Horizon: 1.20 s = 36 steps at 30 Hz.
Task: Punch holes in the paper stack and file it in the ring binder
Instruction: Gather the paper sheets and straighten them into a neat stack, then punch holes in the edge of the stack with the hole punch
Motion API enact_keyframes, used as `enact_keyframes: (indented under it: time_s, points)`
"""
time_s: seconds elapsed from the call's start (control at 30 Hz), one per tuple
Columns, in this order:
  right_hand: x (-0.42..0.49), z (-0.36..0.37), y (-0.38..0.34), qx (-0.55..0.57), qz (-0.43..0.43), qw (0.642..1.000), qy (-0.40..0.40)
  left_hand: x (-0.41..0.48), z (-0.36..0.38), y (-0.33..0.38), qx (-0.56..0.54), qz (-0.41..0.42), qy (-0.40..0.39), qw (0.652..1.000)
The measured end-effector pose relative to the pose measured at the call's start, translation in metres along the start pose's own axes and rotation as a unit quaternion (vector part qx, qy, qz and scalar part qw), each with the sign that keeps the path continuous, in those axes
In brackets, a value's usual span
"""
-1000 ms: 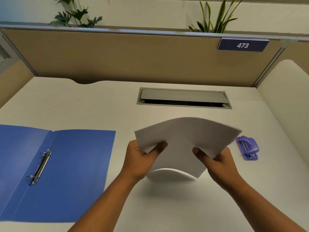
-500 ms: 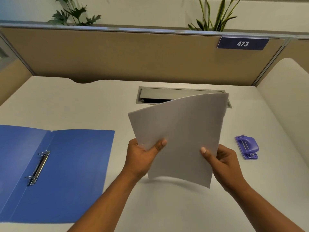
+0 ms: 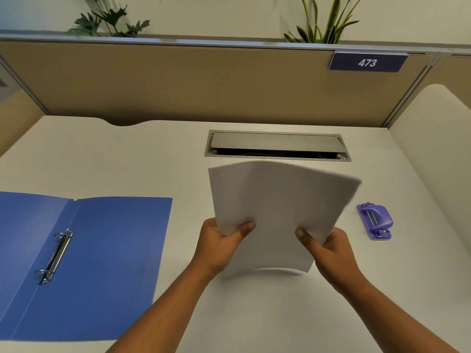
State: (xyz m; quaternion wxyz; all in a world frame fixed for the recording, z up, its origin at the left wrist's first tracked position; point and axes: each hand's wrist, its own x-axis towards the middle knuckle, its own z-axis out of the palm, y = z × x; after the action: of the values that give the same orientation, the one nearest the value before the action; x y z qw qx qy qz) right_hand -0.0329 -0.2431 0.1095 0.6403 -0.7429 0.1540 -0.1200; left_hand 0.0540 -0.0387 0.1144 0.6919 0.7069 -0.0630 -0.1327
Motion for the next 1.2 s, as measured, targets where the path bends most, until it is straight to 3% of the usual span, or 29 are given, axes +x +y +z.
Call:
enact_keyframes:
  time_s: [0.1, 0.33, 0.53, 0.67, 0.77, 0.97, 1.2]
  points:
    - [0.001, -0.006, 0.006, -0.005, 0.024, 0.999, 0.025, 0.002, 0.005, 0.003, -0.052, -0.044, -0.013, 0.998]
    - [0.009, -0.029, 0.017, -0.004, 0.138, 0.99, -0.005, 0.011, 0.033, -0.014, 0.006, -0.081, 0.048, 0.996]
    - [0.017, -0.069, 0.03, -0.02, 0.21, 0.977, -0.019, 0.028, 0.07, -0.034, 0.014, -0.177, -0.02, 0.984]
    - [0.03, -0.1, 0.036, -0.055, 0.251, 0.966, -0.019, 0.042, 0.102, -0.044, 0.029, -0.185, -0.038, 0.982]
    - [0.052, -0.123, 0.044, -0.209, 0.221, 0.952, 0.038, 0.052, 0.124, -0.049, 0.043, -0.176, -0.024, 0.983]
    - [0.109, -0.175, 0.054, -0.315, 0.137, 0.918, 0.201, 0.073, 0.158, -0.059, 0.077, -0.175, -0.018, 0.981]
    - [0.149, -0.191, 0.081, -0.35, 0.163, 0.9, 0.203, 0.087, 0.175, -0.067, 0.084, -0.178, -0.029, 0.98]
